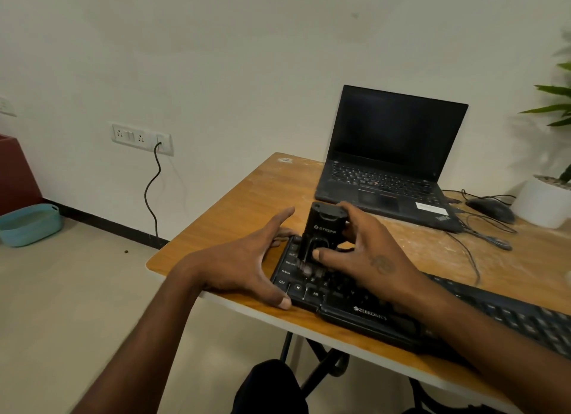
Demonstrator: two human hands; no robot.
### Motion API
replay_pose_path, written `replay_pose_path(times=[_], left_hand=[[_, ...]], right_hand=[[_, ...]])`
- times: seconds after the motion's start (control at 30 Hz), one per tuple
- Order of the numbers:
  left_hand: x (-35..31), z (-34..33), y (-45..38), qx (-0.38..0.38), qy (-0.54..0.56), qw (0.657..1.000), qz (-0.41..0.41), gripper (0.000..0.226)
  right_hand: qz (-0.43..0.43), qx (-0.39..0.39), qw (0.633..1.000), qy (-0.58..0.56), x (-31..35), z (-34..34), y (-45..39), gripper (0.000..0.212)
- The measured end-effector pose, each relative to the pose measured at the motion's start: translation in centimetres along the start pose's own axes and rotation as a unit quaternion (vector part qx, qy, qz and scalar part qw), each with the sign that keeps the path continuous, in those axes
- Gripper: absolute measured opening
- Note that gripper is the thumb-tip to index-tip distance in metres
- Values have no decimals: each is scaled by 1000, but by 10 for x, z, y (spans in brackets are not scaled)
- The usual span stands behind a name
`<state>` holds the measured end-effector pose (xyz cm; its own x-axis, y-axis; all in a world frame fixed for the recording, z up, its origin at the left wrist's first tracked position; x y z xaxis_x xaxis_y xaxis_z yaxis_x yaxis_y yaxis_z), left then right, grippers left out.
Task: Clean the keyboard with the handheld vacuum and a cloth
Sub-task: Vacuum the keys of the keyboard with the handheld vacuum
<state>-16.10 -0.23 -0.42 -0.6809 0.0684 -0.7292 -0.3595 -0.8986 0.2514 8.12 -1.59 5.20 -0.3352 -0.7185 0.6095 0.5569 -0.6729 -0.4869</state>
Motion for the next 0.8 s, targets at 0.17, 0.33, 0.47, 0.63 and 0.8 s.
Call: replay_pose_path(times=[0.17, 0.33, 0.47, 0.63, 0.8], left_hand=[[5, 0, -3, 7, 13, 1000, 4, 143], [5, -2, -2, 2, 10, 1000, 5, 143], [2, -1, -2, -3, 11, 1000, -1, 143], [1, 0, -3, -3, 7, 1000, -2, 142], [1, 0, -2, 8, 27, 1000, -5, 142]], right_hand=[[-10, -29, 999, 39, -30, 6, -24, 44], [-1, -21, 999, 33, -15, 1, -7, 48], [17, 15, 1000, -13, 12, -4, 19, 44], [17, 9, 1000, 0, 10, -4, 8, 47], [-4, -28, 997, 67, -23, 1, -28, 47]])
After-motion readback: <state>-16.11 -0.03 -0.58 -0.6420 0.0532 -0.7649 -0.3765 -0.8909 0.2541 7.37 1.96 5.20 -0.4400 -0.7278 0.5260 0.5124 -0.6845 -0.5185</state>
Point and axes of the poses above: each hand's wrist, its own y-axis away from the middle knuckle, its own z-axis out of the back of the hand, x = y × z, the point moved 1 cm from there along -y, towards the middle knuckle, and after that the axes turned 14 degrees about z, right-handed, at the moved point
